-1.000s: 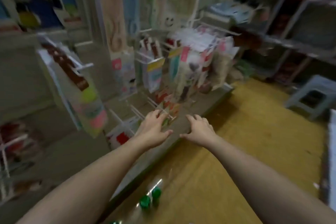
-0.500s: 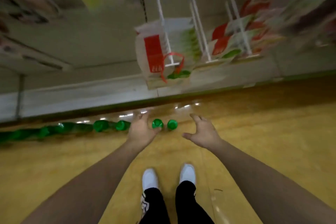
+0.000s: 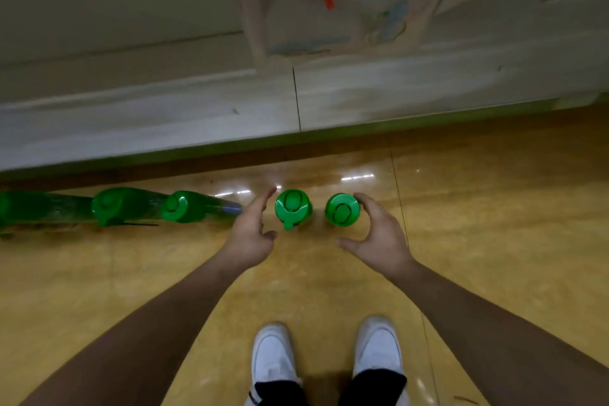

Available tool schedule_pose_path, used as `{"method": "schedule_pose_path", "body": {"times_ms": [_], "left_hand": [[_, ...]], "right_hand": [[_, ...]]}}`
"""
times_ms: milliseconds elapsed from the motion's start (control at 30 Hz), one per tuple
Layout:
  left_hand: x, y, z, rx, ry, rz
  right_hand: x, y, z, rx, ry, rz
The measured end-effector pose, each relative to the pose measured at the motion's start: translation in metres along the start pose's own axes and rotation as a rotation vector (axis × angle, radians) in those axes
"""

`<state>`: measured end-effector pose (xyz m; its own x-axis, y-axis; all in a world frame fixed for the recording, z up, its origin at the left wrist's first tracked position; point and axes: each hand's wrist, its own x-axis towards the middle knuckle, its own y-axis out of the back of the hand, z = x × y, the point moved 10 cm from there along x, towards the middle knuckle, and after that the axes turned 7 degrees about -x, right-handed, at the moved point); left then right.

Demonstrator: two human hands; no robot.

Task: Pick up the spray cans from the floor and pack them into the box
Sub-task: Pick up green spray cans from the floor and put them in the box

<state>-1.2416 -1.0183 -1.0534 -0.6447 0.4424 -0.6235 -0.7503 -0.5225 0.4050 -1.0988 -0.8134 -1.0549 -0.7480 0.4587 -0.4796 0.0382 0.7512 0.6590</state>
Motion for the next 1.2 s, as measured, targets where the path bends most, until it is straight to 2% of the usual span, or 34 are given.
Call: {"method": "schedule_pose_path", "body": {"times_ms": [100, 167, 467, 567, 700, 867, 1033, 1100, 1200], "left_hand": [[0.024, -0.016, 0.005, -0.008, -0.072, -0.138], [0.035, -0.023, 0.01, 0.002, -0.098, -0.173], [0.031, -0.026, 0.022, -0.002, -0.164, -0.032], [0.016, -0.017, 0.027, -0.117, -0.152, 0.068], [-0.023, 0.006, 0.055, -0.268, -0.099, 0.091], [-0.108, 0.098, 0.136, -0.294, -0.16, 0.186], [-0.22, 0.233, 0.248, -0.306, -0.195, 0.341], [-0.275, 0.287, 0.291, -0.34, -0.22, 0.412], [-0.37, 0.376, 0.353, -0.31, -0.27, 0.537]], "right_hand": [[0.015, -0.014, -0.001, 0.114, 0.025, 0.068], [0.021, -0.018, -0.004, 0.165, 0.032, 0.107], [0.014, -0.002, -0.018, 0.195, 0.02, 0.187], [0.001, 0.015, -0.025, 0.174, 0.028, 0.188], [-0.023, 0.046, -0.059, 0.133, -0.008, 0.149], [-0.075, 0.113, -0.16, 0.04, 0.032, 0.142], [-0.13, 0.199, -0.309, -0.077, 0.14, 0.084], [-0.16, 0.23, -0.378, -0.091, 0.229, 0.052], [-0.213, 0.28, -0.494, -0.133, 0.465, 0.068]]}}
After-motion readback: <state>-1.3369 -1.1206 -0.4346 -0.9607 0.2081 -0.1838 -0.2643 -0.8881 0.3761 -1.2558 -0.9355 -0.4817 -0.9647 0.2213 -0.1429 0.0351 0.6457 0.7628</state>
